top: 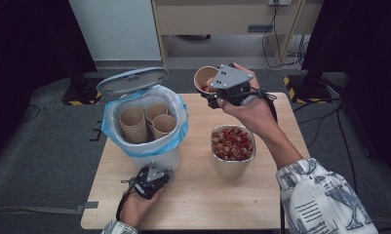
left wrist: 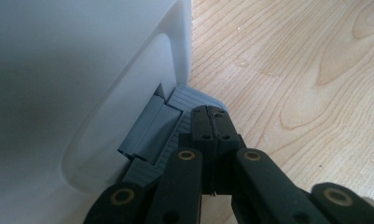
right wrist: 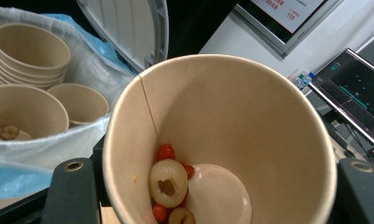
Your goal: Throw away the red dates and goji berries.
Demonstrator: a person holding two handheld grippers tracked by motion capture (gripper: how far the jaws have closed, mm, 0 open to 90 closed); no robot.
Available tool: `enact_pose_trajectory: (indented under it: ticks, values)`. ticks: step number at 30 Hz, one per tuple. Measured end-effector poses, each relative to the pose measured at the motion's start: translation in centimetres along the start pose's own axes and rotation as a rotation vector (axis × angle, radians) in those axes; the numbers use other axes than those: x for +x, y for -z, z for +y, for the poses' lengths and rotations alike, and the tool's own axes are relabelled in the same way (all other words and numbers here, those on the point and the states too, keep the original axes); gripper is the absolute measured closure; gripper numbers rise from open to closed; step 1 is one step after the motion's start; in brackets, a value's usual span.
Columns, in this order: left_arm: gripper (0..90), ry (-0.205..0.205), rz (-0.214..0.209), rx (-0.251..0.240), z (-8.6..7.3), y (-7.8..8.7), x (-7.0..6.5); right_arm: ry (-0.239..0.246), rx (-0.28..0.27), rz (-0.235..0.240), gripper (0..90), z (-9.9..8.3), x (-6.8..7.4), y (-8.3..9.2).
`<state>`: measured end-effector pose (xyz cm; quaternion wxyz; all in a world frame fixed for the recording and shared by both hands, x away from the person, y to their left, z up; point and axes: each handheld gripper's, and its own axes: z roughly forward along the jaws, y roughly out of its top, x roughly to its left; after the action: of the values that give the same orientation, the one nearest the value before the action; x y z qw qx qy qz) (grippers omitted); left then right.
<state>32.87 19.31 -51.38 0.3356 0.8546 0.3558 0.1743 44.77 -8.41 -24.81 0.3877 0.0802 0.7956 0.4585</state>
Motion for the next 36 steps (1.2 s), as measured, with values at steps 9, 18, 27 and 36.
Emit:
enact_pose_trajectory:
  ticks: [9, 18, 27, 36]
  values:
    - [89.9, 0.0, 0.0, 0.0, 0.0, 0.0, 0.0, -0.048, -0.027, 0.035, 31.3, 0.7, 0.4, -0.6]
    - [89.9, 0.0, 0.0, 0.0, 0.0, 0.0, 0.0, -0.071, -0.053, 0.063, 31.3, 1.5, 1.0, -1.4]
    - [89.9, 0.0, 0.0, 0.0, 0.0, 0.0, 0.0, -0.083, -0.069, 0.087, 31.3, 2.0, 1.7, -2.0]
    - [89.9, 0.0, 0.001, 0.0, 0.0, 0.0, 0.0, -0.102, -0.092, 0.125, 31.2, 2.6, 2.5, -2.3]
